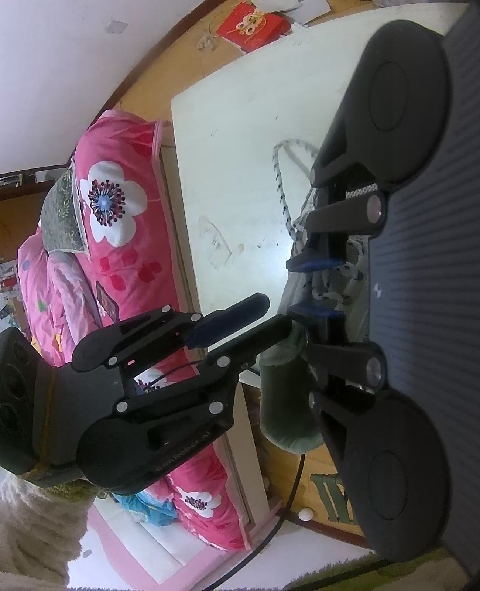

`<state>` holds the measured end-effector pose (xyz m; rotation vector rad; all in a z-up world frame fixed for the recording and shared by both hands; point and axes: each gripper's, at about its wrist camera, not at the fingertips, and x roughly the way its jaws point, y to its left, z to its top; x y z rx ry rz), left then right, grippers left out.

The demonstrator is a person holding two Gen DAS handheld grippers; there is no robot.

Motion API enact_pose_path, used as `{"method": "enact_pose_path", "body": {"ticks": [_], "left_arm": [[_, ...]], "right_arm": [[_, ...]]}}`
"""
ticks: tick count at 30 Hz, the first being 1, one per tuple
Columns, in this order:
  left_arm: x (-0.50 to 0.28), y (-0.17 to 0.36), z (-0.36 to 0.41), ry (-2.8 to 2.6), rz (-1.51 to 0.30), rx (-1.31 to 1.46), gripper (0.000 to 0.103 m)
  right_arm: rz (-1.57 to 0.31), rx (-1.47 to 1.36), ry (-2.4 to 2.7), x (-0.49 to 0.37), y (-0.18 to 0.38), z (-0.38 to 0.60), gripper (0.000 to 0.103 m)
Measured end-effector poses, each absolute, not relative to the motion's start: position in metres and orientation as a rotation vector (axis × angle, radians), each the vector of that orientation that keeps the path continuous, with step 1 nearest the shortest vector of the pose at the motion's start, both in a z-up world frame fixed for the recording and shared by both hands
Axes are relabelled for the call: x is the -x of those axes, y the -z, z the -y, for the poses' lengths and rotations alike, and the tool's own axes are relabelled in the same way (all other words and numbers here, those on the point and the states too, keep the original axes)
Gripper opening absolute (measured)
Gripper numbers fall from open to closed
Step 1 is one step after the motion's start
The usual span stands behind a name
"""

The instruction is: Lace up shoes with both hands

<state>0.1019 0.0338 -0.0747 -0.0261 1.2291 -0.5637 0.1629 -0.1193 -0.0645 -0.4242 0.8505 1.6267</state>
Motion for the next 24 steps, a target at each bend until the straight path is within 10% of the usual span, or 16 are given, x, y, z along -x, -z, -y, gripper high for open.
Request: {"method": "enact_pose_path", "body": {"ticks": [24], "left_arm": [[-0.116,0.073,-0.036,0.586,-1.314,0.049,0.001]], "right_arm": [[-0.854,0.593,-1.419,-0.181,0.088,0.124,0.022]]}}
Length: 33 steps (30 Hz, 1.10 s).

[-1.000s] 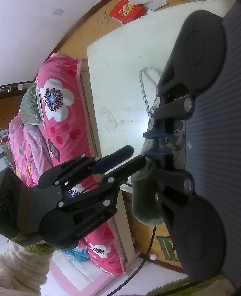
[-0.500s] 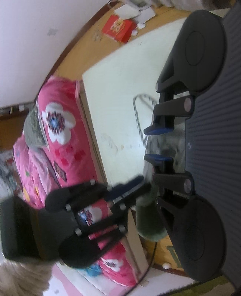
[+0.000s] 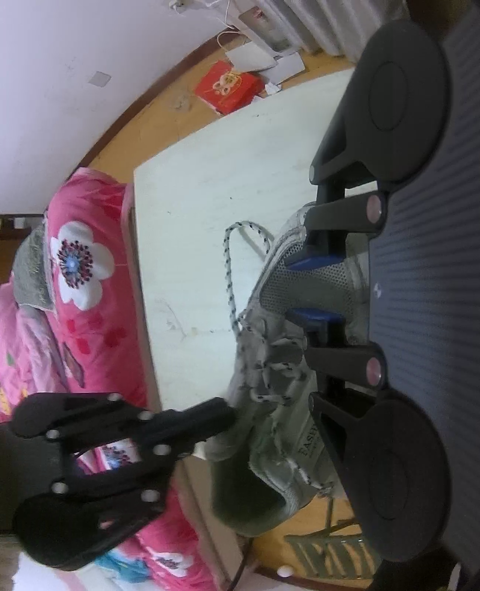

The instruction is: Lace up shoes with both hands

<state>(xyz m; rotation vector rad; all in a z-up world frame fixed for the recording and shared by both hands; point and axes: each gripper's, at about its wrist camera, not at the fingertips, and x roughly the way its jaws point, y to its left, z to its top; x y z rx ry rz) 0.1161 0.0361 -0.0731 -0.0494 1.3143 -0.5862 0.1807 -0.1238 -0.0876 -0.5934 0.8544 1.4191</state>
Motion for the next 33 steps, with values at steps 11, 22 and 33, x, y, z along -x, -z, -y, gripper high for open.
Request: {"method": "enact_pose_path", "body": {"ticks": [11,22,33], "left_arm": [[-0.094,0.051,-0.053,0.498,-1.310,0.060,0.000],[-0.102,0.068,-0.018,0.473,-1.319,0.124,0.014],[-0.127,0.090,-0.025,0.291,-1.471,0.348,0.005]], "right_arm": [[-0.882,0.662,-1.358,-0.168,0.092,0.112,0.022],[-0.899,0.650,-1.312,-0.164,0.088,0.111,0.022],[-0.890,0.600,-1.290,-0.165,0.090,0.116,0.022]]}}
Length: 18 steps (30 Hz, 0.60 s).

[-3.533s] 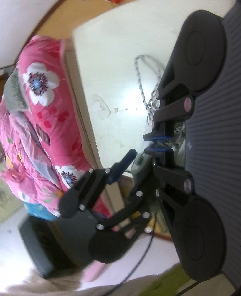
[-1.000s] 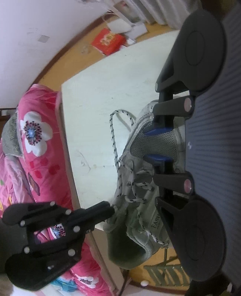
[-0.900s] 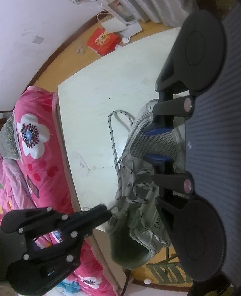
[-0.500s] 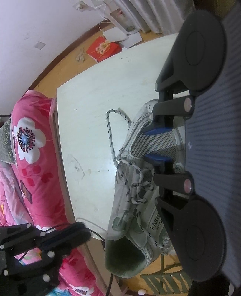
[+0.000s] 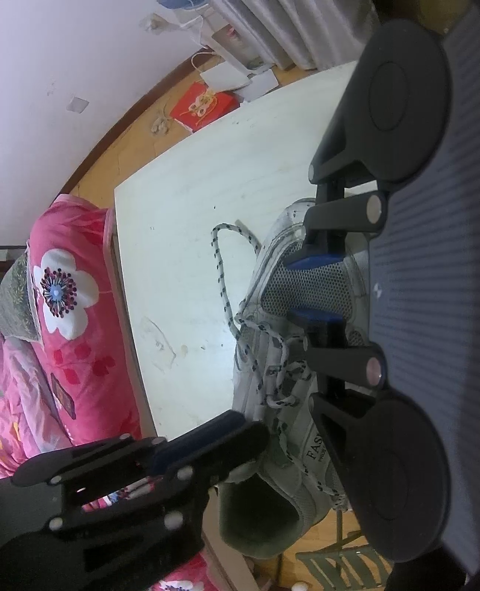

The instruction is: Lace up shoes with both hands

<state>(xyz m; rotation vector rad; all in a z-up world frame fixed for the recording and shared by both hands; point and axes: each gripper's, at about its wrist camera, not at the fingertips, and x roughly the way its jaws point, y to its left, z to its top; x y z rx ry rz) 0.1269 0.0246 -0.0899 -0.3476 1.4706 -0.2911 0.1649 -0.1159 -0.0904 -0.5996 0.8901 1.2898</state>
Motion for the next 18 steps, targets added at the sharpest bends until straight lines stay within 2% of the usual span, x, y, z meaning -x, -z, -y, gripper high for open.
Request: {"method": "enact_pose_path", "body": {"ticks": [3,18], "left_arm": [[-0.128,0.092,-0.024,0.265,-1.493,0.358,0.002],[-0.100,0.062,-0.049,0.193,-1.528,0.407,0.001]], "right_arm": [[-0.890,0.589,-1.286,-0.166,0.091,0.118,0.022],[-0.905,0.583,-1.264,-0.165,0.094,0.113,0.022]]}}
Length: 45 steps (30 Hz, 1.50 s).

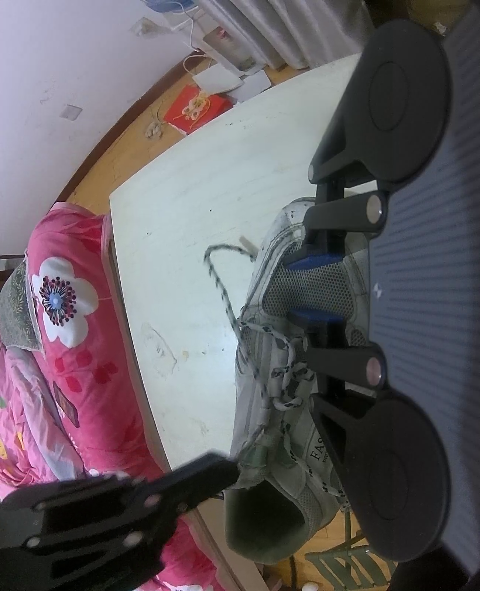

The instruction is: Lace up shoes with both hands

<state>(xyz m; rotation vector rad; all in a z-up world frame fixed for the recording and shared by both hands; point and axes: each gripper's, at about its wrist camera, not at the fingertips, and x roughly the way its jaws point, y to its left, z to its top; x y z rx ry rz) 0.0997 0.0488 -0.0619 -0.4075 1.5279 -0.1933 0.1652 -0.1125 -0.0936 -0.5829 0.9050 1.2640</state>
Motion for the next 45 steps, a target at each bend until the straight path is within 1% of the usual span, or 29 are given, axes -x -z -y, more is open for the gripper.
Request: {"method": "enact_pose_path", "body": {"ticks": [4,12,14,21,28,36,45], "left_arm": [[-0.067,0.043,-0.060,0.142,-1.533,0.402,0.001],[0.010,0.008,-0.066,0.017,-1.608,0.305,0.001],[0.022,0.003,-0.064,0.004,-1.619,0.252,0.001],[0.065,-0.009,-0.068,-0.090,-1.682,0.221,0.001],[0.112,-0.019,-0.077,-0.211,-1.750,0.118,0.001],[0.139,-0.016,-0.082,-0.274,-1.779,0.078,0.001],[0.151,-0.013,-0.083,-0.327,-1.784,0.094,0.002]], "right_arm": [[-0.906,0.587,-1.259,-0.165,0.094,0.112,0.023],[-0.911,0.597,-1.252,-0.164,0.094,0.111,0.023],[-0.912,0.596,-1.249,-0.164,0.094,0.111,0.023],[-0.904,0.602,-1.236,-0.161,0.094,0.111,0.023],[-0.896,0.600,-1.225,-0.160,0.095,0.112,0.023],[-0.889,0.618,-1.229,-0.166,0.093,0.111,0.023],[-0.902,0.630,-1.234,-0.171,0.092,0.108,0.023]]}}
